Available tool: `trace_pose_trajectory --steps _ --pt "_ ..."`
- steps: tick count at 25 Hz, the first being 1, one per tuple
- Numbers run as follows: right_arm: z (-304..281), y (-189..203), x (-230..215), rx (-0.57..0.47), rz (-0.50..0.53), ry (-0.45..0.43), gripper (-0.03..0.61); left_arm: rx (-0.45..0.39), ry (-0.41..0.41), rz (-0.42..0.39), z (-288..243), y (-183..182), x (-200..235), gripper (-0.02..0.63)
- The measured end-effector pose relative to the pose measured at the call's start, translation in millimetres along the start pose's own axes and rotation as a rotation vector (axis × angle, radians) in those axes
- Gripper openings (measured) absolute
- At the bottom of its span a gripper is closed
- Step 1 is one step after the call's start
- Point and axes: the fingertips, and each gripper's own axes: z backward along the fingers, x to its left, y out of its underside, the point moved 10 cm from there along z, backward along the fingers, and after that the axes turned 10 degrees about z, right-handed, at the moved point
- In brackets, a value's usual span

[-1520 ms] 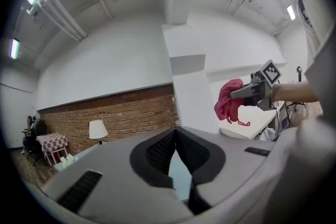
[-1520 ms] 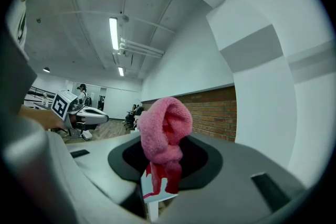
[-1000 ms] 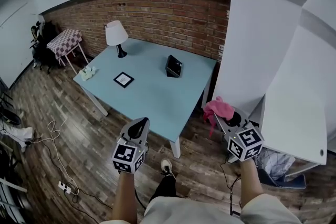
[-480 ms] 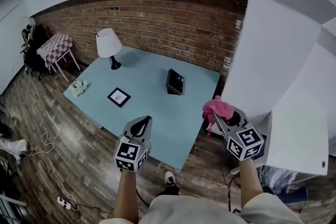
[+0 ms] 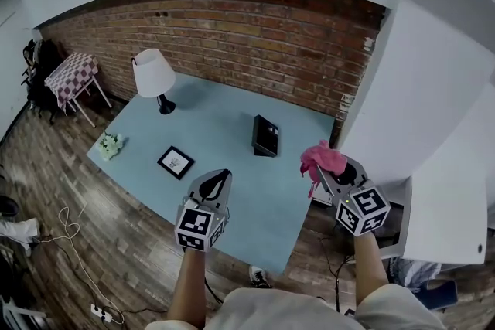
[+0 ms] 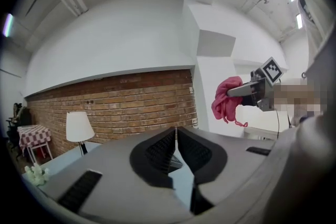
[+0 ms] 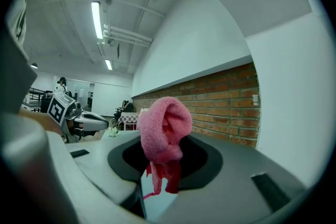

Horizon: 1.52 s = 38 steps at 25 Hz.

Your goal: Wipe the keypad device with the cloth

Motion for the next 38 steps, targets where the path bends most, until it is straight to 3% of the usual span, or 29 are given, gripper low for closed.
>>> trace_pose_trajectory --steps 10,16,26,34,38 --pt "-68 16 -18 0.048 -0.005 -0.02 0.14 0.065 0.04 -0.035 -62 13 43 0.07" --pt "-118 41 -32 0.077 -0.018 -0.083 0.141 0.119 0.065 -0.038 -103 29 56 0.109" --pt "-209 100 -69 0.136 -0.047 -0.226 0.143 0.271 0.022 -0.074 -175 69 76 0.179" --pt "-280 146 -74 0.192 -0.029 -0.335 0.147 0.354 0.117 -0.156 -236 103 84 0.218" --pt "-308 171 -74 0.212 -0.024 -0.362 0.147 0.427 0.151 -0.157 -258 130 90 0.218"
